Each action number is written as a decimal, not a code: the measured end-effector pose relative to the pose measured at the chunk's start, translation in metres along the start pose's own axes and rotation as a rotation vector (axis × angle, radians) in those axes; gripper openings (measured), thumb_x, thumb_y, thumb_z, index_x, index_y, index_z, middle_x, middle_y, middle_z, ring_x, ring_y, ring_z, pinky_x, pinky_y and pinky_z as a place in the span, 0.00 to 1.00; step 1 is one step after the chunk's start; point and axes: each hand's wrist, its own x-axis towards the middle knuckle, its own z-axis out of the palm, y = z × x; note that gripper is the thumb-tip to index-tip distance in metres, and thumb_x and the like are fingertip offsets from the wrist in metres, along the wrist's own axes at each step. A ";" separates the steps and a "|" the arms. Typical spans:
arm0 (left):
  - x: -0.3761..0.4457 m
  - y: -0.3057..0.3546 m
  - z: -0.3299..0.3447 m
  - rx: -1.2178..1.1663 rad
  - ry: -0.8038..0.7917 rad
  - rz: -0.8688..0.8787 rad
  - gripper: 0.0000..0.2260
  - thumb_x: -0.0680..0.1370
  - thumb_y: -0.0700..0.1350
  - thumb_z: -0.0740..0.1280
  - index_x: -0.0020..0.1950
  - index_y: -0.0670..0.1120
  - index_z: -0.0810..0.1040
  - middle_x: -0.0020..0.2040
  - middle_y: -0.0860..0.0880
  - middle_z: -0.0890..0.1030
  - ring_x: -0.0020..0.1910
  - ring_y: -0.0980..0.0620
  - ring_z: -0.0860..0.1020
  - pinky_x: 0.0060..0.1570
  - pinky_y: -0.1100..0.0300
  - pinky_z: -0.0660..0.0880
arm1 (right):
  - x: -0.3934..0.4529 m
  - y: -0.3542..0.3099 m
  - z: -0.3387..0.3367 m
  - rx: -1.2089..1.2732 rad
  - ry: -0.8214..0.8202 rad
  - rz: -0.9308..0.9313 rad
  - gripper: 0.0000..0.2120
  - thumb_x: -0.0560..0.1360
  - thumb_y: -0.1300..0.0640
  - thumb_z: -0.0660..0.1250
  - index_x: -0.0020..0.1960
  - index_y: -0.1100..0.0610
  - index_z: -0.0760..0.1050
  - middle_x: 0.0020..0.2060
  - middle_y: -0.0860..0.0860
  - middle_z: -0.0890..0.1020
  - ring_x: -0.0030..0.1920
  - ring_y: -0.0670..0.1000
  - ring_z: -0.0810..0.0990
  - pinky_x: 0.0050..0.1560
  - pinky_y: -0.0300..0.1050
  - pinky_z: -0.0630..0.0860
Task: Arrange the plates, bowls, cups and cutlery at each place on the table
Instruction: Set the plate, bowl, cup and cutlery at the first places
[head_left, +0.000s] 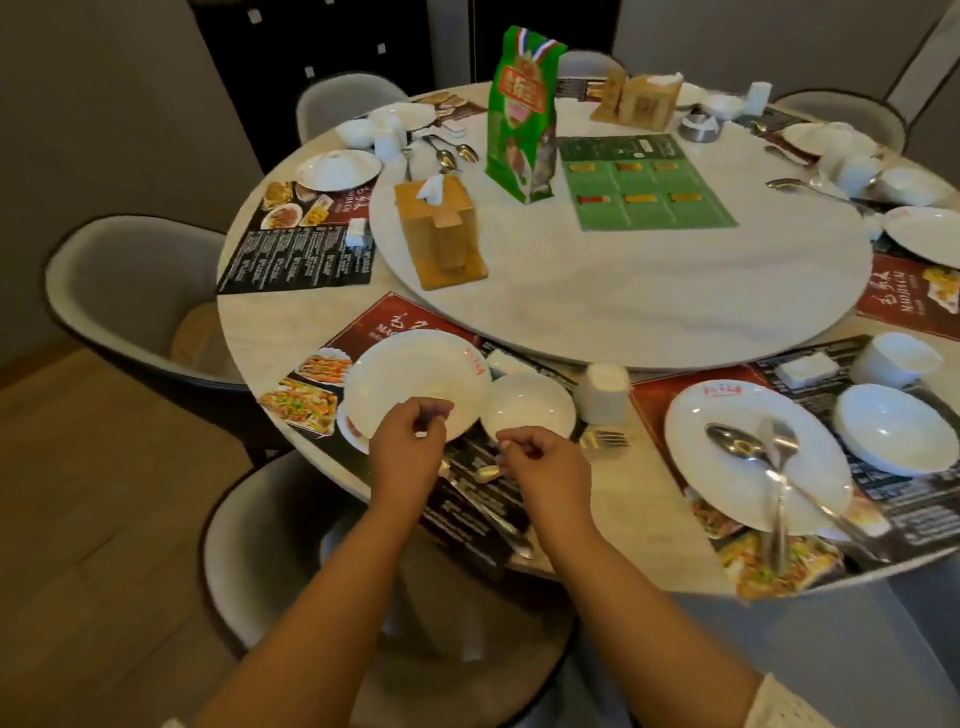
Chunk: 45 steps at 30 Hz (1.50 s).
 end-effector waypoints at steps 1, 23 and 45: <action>0.013 -0.008 -0.012 0.007 0.000 -0.004 0.09 0.78 0.40 0.64 0.50 0.51 0.80 0.52 0.53 0.81 0.53 0.55 0.75 0.55 0.60 0.71 | 0.000 -0.002 0.016 0.012 0.028 0.022 0.08 0.74 0.59 0.67 0.45 0.47 0.82 0.41 0.47 0.85 0.44 0.47 0.83 0.51 0.48 0.80; 0.155 -0.100 -0.084 -0.025 -0.182 -0.172 0.22 0.76 0.34 0.63 0.68 0.50 0.75 0.63 0.50 0.78 0.59 0.53 0.76 0.54 0.59 0.73 | 0.015 -0.017 0.154 -0.234 0.331 0.088 0.12 0.77 0.62 0.62 0.58 0.54 0.78 0.57 0.51 0.79 0.53 0.47 0.76 0.51 0.33 0.73; 0.132 -0.079 -0.100 -0.085 -0.045 -0.070 0.17 0.75 0.35 0.65 0.59 0.52 0.77 0.64 0.49 0.68 0.62 0.53 0.69 0.63 0.58 0.70 | 0.027 -0.032 0.144 -0.540 0.275 -0.088 0.11 0.75 0.64 0.67 0.52 0.52 0.82 0.53 0.50 0.82 0.52 0.46 0.76 0.50 0.33 0.69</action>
